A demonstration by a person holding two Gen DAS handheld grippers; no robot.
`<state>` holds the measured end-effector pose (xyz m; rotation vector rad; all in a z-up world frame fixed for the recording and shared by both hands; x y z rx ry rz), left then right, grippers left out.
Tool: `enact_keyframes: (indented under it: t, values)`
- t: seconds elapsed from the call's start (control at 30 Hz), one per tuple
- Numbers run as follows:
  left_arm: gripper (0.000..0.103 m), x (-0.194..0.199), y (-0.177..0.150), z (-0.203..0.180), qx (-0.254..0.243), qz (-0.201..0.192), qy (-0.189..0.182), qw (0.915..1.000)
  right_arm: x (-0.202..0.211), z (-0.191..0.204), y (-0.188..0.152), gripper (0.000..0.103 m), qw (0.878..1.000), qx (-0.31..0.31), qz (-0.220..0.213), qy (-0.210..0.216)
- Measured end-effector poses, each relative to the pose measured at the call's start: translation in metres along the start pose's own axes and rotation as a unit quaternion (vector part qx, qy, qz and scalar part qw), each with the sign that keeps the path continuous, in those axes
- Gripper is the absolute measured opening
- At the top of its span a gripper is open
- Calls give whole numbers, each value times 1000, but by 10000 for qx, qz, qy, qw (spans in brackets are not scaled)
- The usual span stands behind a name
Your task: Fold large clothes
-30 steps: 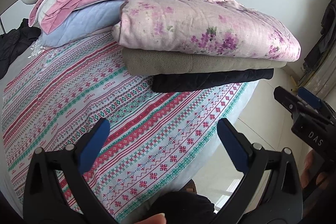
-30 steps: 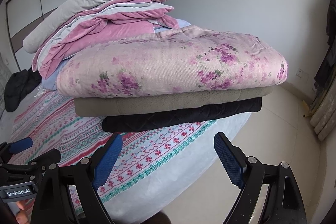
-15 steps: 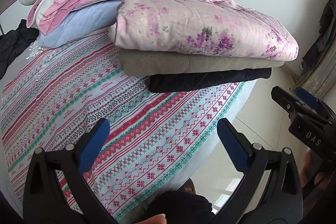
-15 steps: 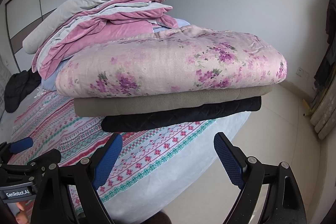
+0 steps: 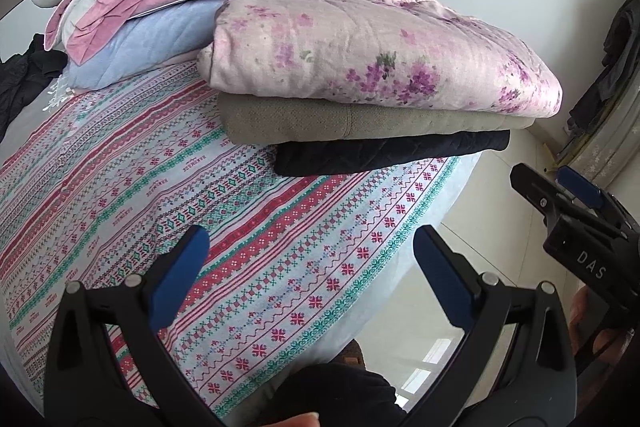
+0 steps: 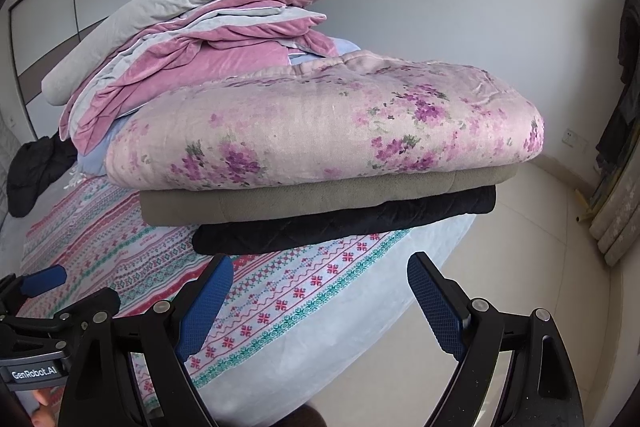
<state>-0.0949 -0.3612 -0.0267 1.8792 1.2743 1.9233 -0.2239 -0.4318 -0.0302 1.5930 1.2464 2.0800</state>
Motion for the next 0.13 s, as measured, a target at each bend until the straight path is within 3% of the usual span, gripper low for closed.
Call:
enact_keyframes:
  t: [0.13]
  values:
    - [101,4,-1,8,104,-40,-49,9999,0,7,3,90,10000,28,8,17]
Point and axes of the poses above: each gripper's, at about its wrist camera, not at the fingertips, and x roughly against the way its jaws point, z to its left, y to its top, the point moved 10 cm from there along -x, roughly the way its jaws point, and after that the axes turned 5 degrees about -y, right-handed, at the moved point
